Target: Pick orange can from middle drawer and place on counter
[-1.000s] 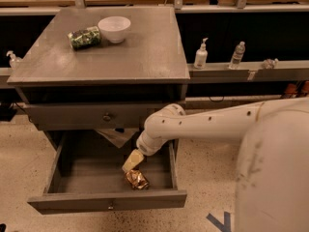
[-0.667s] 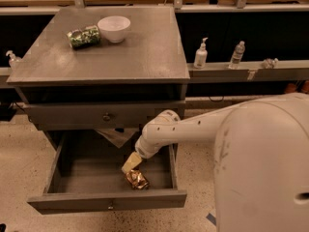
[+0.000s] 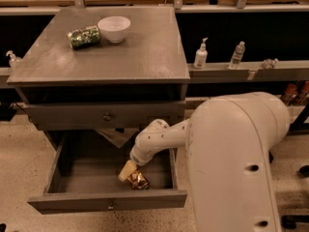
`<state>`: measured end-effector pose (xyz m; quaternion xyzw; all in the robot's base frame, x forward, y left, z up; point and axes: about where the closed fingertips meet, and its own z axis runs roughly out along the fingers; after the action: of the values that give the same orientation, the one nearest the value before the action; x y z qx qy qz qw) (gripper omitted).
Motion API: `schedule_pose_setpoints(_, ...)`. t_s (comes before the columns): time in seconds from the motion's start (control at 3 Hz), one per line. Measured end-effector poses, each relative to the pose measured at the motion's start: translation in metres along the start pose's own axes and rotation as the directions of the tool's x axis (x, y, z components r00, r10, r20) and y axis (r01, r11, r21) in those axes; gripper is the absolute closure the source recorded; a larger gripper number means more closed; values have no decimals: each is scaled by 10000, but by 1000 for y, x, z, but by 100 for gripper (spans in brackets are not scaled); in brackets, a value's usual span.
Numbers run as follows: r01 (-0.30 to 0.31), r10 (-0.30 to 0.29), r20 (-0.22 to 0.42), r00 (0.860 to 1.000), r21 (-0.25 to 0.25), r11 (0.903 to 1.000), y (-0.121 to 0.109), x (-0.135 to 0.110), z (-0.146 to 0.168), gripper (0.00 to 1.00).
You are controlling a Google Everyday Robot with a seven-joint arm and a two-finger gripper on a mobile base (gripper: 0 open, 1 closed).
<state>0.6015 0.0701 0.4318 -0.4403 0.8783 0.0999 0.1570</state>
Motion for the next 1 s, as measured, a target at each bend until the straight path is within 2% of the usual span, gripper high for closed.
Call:
schedule_pose_setpoints(0.33,171,-181,-423,9989,-254,9995,13,11,30,0)
schedule_pose_setpoints(0.67,101,-107,-731,9973,-95,9999,12,31,53,8)
schedule_pose_setpoints(1.0,-452,481,-776,9958,386,9982,-6,46,67,29)
